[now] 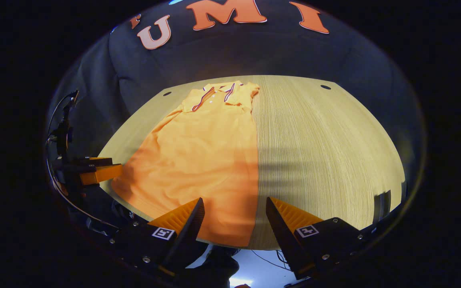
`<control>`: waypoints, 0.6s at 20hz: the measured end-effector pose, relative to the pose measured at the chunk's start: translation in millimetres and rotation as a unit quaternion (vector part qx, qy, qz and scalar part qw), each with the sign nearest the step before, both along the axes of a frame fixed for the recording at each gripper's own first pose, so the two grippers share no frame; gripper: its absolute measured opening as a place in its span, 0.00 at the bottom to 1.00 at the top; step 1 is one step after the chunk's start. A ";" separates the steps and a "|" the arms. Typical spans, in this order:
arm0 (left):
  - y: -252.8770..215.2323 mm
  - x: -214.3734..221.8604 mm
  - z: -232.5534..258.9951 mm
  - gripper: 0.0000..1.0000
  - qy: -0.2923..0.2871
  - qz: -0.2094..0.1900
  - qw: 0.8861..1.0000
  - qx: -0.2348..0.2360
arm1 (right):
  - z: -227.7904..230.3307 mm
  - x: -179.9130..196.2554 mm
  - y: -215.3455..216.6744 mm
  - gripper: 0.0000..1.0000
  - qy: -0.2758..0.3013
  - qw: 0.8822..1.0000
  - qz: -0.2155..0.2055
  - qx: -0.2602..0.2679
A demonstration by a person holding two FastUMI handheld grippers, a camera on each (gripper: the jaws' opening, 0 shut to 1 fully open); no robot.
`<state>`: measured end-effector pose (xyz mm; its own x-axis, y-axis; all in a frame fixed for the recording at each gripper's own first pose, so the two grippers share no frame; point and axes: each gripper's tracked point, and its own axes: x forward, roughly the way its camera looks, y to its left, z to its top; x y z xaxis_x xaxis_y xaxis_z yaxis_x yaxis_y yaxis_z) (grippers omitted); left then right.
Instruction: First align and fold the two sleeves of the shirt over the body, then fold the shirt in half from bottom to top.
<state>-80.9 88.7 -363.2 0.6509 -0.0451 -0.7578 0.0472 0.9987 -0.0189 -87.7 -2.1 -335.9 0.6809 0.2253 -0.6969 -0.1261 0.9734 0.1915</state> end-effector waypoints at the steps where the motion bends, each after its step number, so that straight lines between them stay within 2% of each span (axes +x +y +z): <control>1: 0.2 -2.8 -3.1 0.96 0.002 -0.004 1.000 0.003 | -5.3 0.4 1.1 0.94 0.004 1.000 0.000 -0.002; 8: -1.9 -18.5 -22.7 0.96 -0.007 -0.017 1.000 0.005 | -30.1 -22.1 3.4 0.95 0.019 0.999 0.005 -0.027; 10: -1.4 -20.7 -32.3 0.96 -0.008 -0.014 1.000 0.000 | -31.2 -20.0 3.8 0.94 0.004 0.999 0.007 -0.041; 11: -3.7 -13.2 -25.1 0.96 -0.039 -0.014 0.999 -0.003 | -33.0 -19.2 4.8 0.95 -0.008 0.999 0.009 -0.051; 12: -5.0 -16.4 -31.1 0.96 -0.042 -0.015 0.999 -0.001 | -31.8 -18.8 4.9 0.94 -0.031 0.998 0.013 -0.060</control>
